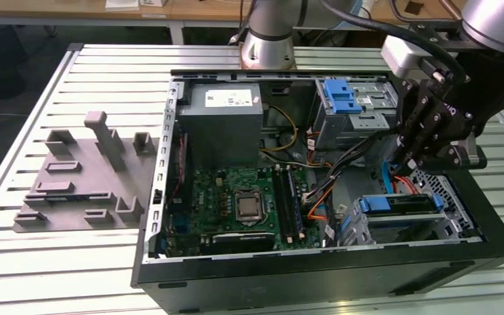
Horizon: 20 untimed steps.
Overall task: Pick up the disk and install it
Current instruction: 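Insert the second disk wire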
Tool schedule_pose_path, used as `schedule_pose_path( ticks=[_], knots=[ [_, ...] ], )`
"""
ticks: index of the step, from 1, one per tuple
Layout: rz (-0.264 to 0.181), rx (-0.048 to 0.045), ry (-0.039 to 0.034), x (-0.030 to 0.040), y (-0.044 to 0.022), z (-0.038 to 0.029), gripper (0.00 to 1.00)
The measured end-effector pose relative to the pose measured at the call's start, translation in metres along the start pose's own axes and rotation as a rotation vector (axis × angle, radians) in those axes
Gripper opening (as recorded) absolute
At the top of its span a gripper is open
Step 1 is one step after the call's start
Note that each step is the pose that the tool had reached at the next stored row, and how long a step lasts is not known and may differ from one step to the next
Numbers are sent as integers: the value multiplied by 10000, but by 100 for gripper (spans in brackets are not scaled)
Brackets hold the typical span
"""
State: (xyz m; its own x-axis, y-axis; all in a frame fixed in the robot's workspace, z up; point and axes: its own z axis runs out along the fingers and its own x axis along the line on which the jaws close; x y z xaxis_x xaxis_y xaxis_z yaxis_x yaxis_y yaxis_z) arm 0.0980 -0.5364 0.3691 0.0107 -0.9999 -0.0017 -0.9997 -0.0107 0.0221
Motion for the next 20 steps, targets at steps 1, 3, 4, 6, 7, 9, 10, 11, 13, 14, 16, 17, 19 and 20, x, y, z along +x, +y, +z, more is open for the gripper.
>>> schedule_pose_path(
  ticks=[1, 3, 4, 6, 7, 9, 10, 11, 13, 14, 16, 17, 19, 20],
  knots=[
    [-4, 0, -1, 0, -1, 7, 24],
    [-11, 0, -1, 0, -6, 20, 22],
    [-12, 0, -2, 0, -12, 25, 22],
    [-11, -1, -18, 0, -24, 34, 16],
    [-12, -4, -54, 0, -30, 39, 16],
    [-7, -6, -134, 0, -35, 51, 16],
    [1, -6, -180, 0, -35, 58, 16],
    [11, -5, -229, 1, -35, 64, 16],
    [29, -4, -270, 2, -36, 82, 16],
    [38, -4, -268, 6, -37, 92, 16],
    [65, -5, -266, 22, -37, 116, 16],
    [99, -4, -267, 35, -37, 129, 16],
    [248, -2, -274, 44, -38, 151, 16],
    [347, 0, -275, 44, -38, 157, 16]
  ],
)
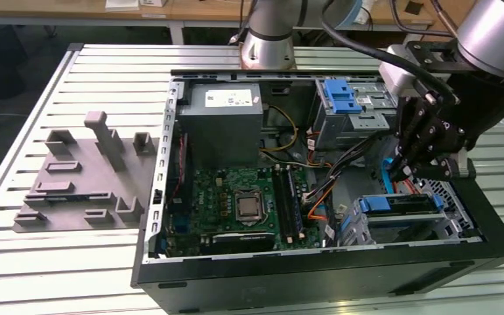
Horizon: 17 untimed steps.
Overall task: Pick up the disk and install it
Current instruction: 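Insert the second disk wire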
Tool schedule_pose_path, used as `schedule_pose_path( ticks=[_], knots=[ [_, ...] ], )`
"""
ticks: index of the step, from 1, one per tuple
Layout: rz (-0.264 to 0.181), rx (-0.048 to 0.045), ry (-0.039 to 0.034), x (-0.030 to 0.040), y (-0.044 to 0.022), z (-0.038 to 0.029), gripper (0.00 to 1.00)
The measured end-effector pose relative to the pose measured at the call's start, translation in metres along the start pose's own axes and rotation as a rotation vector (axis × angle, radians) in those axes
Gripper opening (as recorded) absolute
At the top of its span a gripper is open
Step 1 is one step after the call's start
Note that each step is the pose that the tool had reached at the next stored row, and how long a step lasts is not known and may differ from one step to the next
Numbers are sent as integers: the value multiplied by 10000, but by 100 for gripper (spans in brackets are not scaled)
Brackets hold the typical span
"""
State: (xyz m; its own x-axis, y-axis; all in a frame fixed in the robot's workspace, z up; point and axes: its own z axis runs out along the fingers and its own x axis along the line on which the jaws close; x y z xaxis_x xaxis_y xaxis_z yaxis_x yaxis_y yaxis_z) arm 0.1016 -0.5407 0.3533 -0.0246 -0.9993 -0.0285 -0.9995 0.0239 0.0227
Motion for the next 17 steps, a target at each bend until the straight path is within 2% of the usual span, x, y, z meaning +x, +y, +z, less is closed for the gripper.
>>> schedule_pose_path(
  ticks=[4, 11, 17],
  knots=[
    [89, 3, 1, 8, 0, 15, 16],
    [90, 2, 21, 66, -4, 42, 16],
    [92, -71, 36, 71, -55, 68, 16]
  ],
)
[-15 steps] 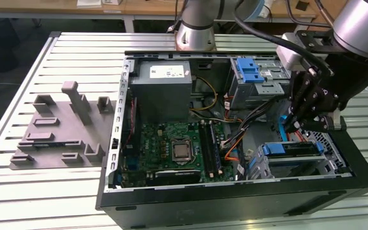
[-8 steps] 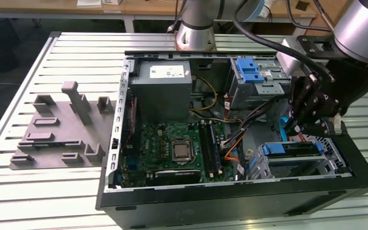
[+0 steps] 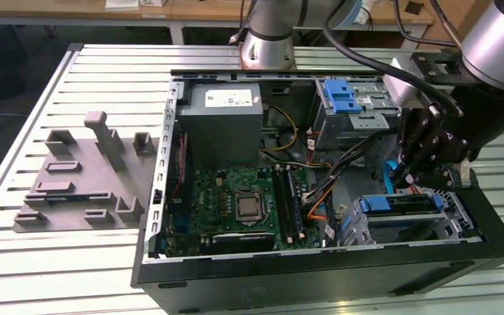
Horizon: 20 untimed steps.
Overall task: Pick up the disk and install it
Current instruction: 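Insert the second disk wire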
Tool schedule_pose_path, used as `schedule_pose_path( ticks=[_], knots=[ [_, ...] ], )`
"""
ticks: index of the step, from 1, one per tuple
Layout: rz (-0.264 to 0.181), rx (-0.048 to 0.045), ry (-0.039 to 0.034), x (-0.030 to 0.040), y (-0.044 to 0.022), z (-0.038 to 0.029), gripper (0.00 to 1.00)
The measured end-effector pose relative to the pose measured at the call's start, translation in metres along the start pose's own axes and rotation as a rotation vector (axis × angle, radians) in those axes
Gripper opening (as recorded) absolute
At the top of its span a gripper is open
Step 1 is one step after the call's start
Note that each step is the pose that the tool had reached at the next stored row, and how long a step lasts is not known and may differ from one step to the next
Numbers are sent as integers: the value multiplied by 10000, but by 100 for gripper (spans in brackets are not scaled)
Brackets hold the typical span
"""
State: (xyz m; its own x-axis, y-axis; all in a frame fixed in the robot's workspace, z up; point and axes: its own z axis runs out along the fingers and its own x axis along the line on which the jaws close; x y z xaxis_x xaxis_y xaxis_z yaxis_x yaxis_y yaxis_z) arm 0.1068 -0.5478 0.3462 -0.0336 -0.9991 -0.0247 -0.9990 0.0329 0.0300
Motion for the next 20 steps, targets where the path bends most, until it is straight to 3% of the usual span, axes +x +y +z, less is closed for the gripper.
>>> schedule_pose_path(
  ticks=[8, 20],
  knots=[
    [2, -8, -1, 67, -4, 55, 16],
    [2, -7, 1, 137, -7, 59, 16]
  ],
)
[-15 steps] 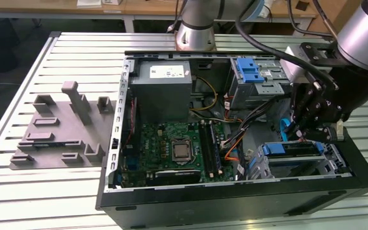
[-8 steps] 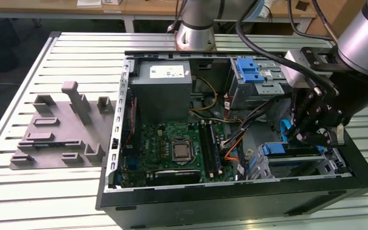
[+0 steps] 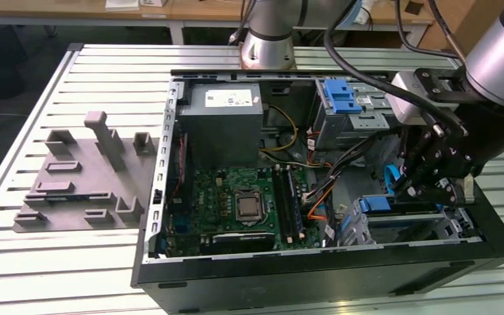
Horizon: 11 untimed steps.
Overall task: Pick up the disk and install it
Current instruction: 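Insert the second disk wire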
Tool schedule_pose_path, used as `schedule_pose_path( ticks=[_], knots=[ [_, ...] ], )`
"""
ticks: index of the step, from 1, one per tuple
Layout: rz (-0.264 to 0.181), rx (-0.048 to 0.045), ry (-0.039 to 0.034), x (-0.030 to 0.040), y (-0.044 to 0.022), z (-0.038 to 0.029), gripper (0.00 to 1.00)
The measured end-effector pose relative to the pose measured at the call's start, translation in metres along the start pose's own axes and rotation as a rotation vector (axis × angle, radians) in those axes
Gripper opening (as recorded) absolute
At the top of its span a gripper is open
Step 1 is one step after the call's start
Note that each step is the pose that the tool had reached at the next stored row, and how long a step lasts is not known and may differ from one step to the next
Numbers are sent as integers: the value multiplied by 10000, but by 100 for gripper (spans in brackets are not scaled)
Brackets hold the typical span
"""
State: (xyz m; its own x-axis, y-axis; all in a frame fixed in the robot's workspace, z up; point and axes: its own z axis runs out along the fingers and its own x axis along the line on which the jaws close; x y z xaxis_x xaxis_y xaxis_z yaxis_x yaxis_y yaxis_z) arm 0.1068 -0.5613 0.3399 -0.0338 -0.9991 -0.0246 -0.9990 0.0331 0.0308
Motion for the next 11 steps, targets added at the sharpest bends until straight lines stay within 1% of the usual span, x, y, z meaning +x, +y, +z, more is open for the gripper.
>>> schedule_pose_path(
  ticks=[6, 11],
  knots=[
    [0, 0, -2, 1, -2, 14, 16],
    [0, -11, -1, 0, -22, 27, 16]
  ],
)
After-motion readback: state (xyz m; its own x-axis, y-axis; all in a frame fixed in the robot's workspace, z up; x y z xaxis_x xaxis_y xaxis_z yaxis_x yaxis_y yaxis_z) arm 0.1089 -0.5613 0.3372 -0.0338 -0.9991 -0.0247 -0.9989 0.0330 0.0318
